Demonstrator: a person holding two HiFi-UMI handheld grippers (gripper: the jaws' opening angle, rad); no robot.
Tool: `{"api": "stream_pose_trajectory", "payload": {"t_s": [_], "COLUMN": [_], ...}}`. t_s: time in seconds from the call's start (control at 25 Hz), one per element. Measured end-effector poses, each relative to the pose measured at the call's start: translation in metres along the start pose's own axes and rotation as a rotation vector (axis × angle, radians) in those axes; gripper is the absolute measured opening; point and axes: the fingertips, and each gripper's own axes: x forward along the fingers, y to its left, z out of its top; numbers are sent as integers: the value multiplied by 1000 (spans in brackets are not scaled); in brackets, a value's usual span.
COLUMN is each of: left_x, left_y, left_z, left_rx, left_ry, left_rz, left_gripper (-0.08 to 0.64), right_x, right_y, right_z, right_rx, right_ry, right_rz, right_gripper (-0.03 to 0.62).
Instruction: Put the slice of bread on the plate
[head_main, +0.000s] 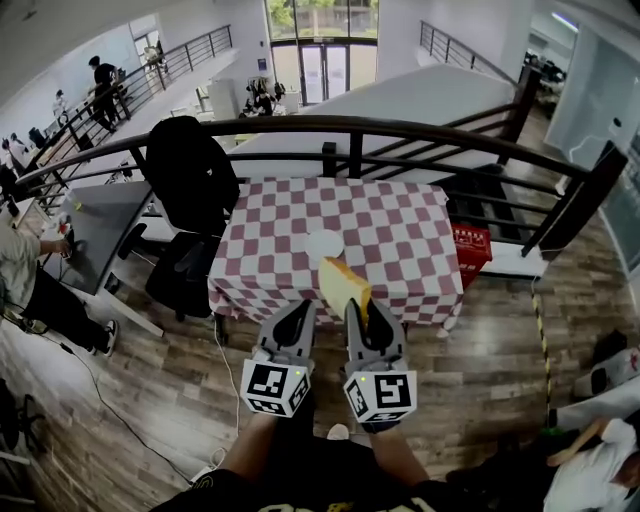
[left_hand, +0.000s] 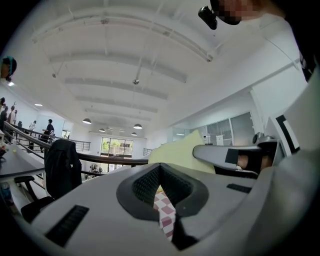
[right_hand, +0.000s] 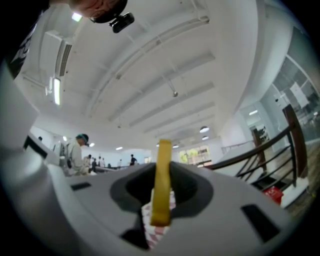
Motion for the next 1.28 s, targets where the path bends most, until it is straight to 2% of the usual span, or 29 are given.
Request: {"api": "stream_pose_trajectory", "payload": {"t_s": [0.32, 0.6, 0.68, 0.8, 1.0, 1.16, 1.28], "left_x": [45, 103, 123, 155, 195, 221, 232], "left_y": [33, 85, 110, 141, 184, 216, 234], "left_z": [-14, -11, -3, 9, 12, 6, 6], "left_rx": [-19, -51, -63, -27, -13, -12, 23], "left_ry": [4, 0, -20, -48, -65, -60, -63], "left_rz": [1, -23, -19, 0, 3, -4, 16], "left_gripper": [18, 18, 18, 18, 18, 18, 18], "right_x": [28, 101, 131, 174, 240, 285, 311], "right_y": [-32, -46, -44, -45, -44, -49, -46], "right_z": [-23, -29, -28, -21, -32, -49, -58], "right_rx": [-11, -18, -37, -69, -115, -116, -83], "right_ry": [45, 47, 32, 1, 18, 36, 55], "right_rz": [-71, -110, -102, -67, -54, -89, -57], "right_gripper": [92, 94, 92, 94, 94, 94, 95]}}
